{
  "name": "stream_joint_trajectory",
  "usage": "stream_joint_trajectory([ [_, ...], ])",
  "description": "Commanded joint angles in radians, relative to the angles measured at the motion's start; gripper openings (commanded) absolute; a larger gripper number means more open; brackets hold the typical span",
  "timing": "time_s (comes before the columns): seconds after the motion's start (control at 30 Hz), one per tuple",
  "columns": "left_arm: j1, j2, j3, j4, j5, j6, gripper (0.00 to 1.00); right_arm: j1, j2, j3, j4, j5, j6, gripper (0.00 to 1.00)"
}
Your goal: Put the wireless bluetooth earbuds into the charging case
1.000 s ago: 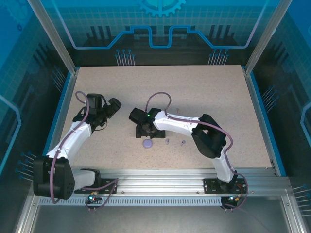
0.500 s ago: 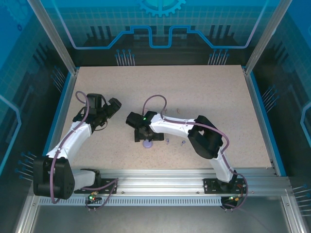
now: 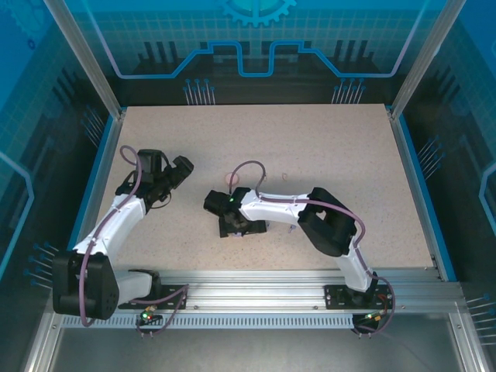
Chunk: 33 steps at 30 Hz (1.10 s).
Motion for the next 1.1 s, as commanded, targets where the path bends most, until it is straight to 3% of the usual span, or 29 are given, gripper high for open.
stream_joint_trajectory([
  [0.0,0.01,-0.031,0.011,-0.01,0.022,-0.026,0.99,0.009,-0.034,-0.04,-0.051,0.034,0.003,0.97],
  [0.33,0.009,-0.032,0.002,0.006,0.023,-0.032,0.99,0.016,-0.13,-0.047,-0.045,0.015,0.056,1.0],
  [0.53,0.01,0.029,0.035,0.016,-0.003,-0.023,0.99,0.01,-0.077,0.099,-0.165,0.015,0.298,1.0],
  [0.7,0.015,0.101,0.098,0.001,-0.037,0.01,0.99,-0.025,-0.033,0.096,-0.138,-0.106,0.525,1.0],
  [1.07,0.062,0.162,0.155,0.002,-0.011,0.008,0.99,-0.037,0.043,0.155,-0.21,-0.111,0.648,0.95],
])
